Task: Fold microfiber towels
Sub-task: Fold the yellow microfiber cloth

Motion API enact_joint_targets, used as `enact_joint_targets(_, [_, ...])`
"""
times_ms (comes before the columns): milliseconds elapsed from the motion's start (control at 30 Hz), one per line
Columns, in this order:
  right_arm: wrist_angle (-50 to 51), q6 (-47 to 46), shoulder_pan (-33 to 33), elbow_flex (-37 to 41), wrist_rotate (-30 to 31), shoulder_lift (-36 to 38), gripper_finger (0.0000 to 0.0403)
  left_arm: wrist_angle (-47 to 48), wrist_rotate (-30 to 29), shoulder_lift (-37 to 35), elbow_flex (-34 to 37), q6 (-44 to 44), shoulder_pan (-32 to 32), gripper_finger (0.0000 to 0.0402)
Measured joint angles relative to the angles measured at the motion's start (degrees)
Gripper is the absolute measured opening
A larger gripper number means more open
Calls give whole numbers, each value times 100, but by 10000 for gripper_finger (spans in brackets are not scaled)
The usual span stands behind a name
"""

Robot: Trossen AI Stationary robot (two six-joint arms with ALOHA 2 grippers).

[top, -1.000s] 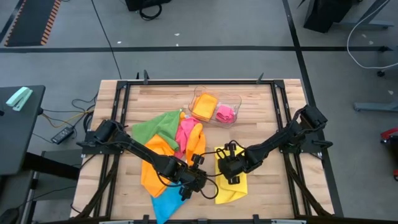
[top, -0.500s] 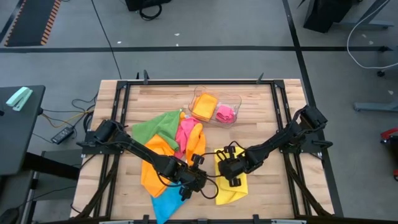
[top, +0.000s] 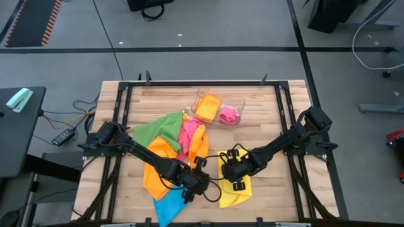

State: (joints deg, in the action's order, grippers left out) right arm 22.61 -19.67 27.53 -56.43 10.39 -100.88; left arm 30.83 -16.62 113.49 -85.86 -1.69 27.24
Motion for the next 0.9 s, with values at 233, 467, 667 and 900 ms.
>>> enact_joint_targets(233, [709,-419,2,-362,-2,0,170,-2,0,0,0,-4,0,24])
enact_joint_targets(467, [855,-420,-423,-398,324,133,170,2,-2,0,0,-7,0,15])
enact_joint_targets(667, [131,130,-605,-254,639,81,170,98,-2,0,0,7,-2,18])
enact_joint_targets(900, [-2164,181,-654,1001,694,648,168,204,-2,0,0,149,3,22])
